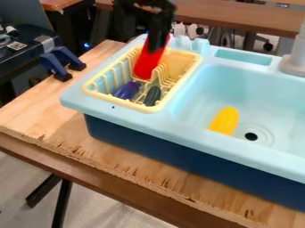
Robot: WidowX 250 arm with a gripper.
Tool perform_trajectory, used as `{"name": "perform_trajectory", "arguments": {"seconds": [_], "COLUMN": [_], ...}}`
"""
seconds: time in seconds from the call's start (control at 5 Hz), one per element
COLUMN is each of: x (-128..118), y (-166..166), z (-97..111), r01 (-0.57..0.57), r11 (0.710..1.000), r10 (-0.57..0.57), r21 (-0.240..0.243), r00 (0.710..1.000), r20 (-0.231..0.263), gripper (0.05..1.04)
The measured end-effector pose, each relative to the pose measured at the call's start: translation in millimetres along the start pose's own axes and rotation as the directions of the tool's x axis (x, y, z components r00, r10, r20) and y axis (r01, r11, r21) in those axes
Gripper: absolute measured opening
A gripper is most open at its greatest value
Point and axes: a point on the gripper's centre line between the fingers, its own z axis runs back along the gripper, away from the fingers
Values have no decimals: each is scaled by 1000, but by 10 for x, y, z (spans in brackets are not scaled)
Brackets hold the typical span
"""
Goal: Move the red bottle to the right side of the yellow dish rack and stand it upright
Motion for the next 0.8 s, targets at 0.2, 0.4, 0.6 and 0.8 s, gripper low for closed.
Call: {"name": "perform_trajectory", "arguments": {"seconds": [0.2, 0.4, 0.6, 0.8], "x": [32, 176, 307, 313], "y": [-18, 1, -3, 26], "z": [128, 220, 268, 243], "r01": [9, 12, -19, -25], "r11": [1000, 1000, 999, 999], "r10": [-10, -13, 20, 28], "r21": [19, 20, 38, 42], "r00": [1000, 1000, 1000, 998], "r20": [15, 27, -6, -50], "gripper": [1002, 1002, 1002, 1002]}}
